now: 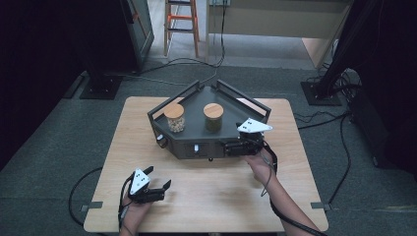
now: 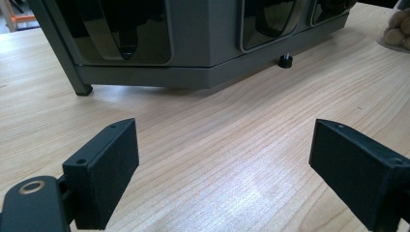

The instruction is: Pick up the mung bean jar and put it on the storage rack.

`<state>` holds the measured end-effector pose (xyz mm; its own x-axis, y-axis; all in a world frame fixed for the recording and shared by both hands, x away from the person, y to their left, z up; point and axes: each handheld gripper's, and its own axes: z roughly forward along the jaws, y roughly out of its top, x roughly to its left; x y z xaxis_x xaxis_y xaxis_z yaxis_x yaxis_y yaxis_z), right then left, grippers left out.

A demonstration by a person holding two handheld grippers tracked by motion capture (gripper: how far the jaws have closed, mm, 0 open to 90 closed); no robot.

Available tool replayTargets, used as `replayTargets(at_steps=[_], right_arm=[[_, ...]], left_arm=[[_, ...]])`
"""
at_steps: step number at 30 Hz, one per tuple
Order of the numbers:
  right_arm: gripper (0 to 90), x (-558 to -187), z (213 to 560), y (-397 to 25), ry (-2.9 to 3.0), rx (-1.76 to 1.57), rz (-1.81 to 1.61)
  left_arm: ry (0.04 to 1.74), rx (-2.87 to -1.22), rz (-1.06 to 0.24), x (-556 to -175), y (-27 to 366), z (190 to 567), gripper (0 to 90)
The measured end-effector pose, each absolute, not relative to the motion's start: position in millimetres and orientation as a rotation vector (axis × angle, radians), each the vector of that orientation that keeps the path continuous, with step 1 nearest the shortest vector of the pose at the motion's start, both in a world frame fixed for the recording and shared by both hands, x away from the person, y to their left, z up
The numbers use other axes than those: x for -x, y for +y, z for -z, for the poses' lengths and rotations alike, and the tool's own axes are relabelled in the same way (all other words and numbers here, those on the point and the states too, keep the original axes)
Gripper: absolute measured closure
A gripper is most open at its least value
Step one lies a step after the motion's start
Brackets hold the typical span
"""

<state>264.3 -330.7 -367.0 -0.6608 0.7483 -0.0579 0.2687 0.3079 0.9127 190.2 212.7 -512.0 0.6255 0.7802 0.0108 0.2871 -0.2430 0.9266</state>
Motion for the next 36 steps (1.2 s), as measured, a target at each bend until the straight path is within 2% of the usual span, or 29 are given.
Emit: replayTargets(at_steps=[36], right_arm=[[10.8,-243.2,390.9,-371.2,2.094,-0.972,-1.373]], left_arm=[[0.843,-1.849,-0.607,-189.8,207.2,509.0,10.3]])
